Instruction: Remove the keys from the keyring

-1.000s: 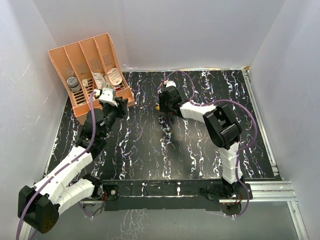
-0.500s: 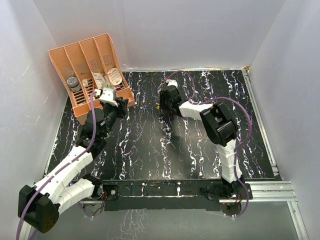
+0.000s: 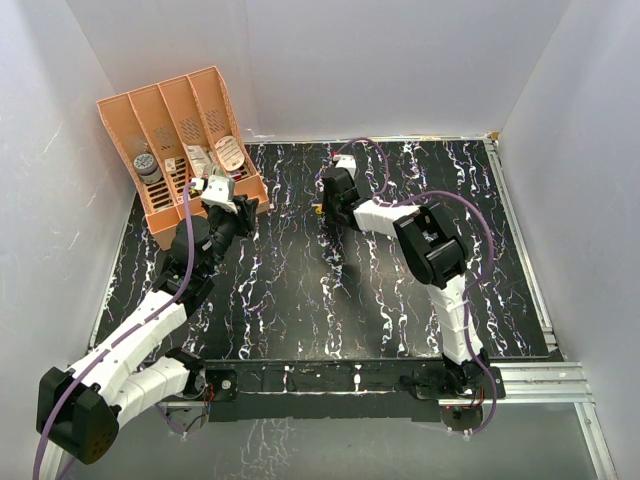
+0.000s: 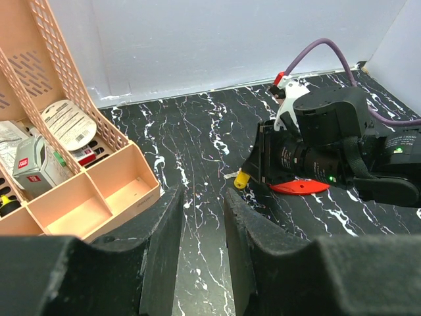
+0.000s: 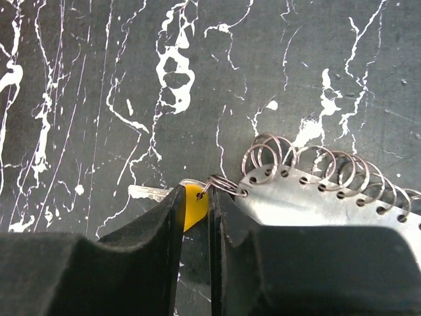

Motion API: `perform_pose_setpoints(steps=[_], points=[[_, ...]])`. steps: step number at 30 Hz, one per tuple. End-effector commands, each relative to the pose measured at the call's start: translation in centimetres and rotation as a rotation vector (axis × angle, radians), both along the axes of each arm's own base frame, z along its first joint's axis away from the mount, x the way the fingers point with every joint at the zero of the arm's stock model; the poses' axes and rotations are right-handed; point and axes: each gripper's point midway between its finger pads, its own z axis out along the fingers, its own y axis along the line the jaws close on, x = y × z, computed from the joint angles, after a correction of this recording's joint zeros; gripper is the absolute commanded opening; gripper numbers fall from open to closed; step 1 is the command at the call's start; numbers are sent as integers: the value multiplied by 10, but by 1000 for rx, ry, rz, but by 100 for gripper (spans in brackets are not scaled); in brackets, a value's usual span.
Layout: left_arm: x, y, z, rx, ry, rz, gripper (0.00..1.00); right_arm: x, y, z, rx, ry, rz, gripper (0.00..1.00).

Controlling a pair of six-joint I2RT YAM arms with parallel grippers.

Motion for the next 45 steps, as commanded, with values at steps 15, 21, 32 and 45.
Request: perform_pose_setpoints(steps=[15, 21, 32, 45], points=[[0, 2, 9, -15, -26, 4, 30, -8, -10, 21, -57, -39, 16, 0], [1, 3, 6, -30, -24, 16, 30, -45, 6, 93, -94, -140, 130, 0], [8, 1, 13, -81, -65, 26, 27, -120, 29, 238, -262, -306, 323, 0], [19, 0, 60, -299, -252, 52, 19, -187, 3, 311, -606, -457, 288, 0]])
